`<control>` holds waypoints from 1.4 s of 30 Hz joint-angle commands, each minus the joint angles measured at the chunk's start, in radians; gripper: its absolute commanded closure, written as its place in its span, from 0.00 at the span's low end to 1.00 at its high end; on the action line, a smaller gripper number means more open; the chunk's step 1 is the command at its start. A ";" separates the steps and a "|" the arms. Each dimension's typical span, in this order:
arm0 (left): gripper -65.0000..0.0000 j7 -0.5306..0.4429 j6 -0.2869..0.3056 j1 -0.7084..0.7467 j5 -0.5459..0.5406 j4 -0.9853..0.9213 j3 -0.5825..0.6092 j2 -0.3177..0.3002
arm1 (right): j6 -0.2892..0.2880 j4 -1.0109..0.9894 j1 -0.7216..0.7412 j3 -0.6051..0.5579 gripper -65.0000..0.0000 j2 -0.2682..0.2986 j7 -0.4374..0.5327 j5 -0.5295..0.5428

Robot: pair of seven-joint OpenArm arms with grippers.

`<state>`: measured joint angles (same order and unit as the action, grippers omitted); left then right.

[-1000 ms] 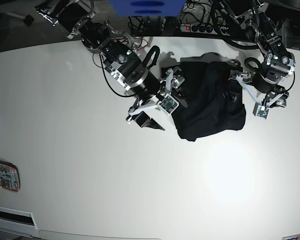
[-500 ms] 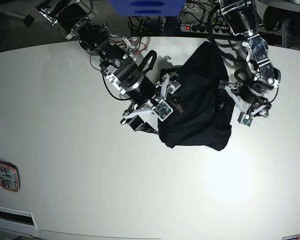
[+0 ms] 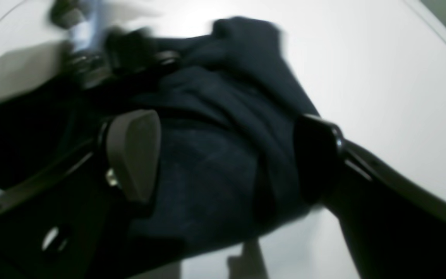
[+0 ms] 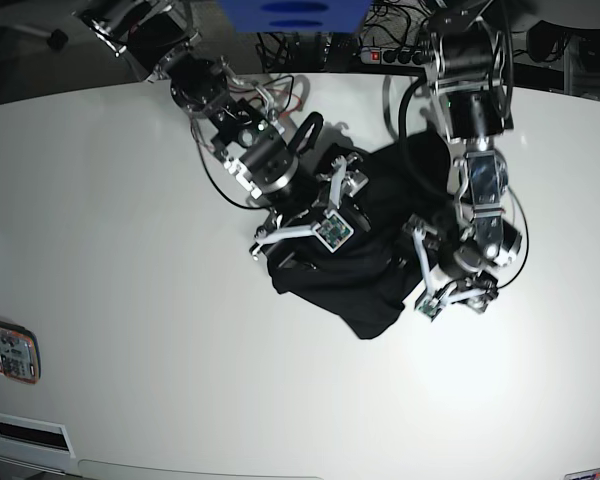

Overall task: Fold the T-shirt properly
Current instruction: 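Lower both grippers onto opposite sides of the black bundle and grasp, then press and square the bundle edges between both grippers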

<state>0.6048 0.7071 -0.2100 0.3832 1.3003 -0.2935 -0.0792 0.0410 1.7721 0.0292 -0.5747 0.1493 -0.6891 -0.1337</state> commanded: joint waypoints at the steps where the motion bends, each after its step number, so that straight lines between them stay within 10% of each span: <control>1: 0.00 0.017 -0.009 0.002 0.029 0.022 -0.002 0.000 | 0.012 0.001 0.044 0.008 0.21 -0.015 0.033 -0.008; 18: 0.00 0.198 -0.009 0.264 -0.100 0.738 -0.049 0.023 | 0.010 -0.214 0.142 0.239 0.21 -0.040 0.039 -0.008; 27: 0.00 0.197 -0.009 0.459 -0.270 0.727 -0.043 0.025 | 0.010 -0.318 0.225 0.249 0.21 -0.073 0.039 -0.008; 42: 0.00 0.143 -0.009 0.383 -0.280 0.456 -0.049 -0.011 | 0.009 -0.486 0.242 0.243 0.21 -0.133 0.118 -0.010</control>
<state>0.7601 0.7040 0.1833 0.1112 1.7405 -0.3412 -0.0784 0.0452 1.2633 0.2478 -0.3325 0.0208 -0.6010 -0.1394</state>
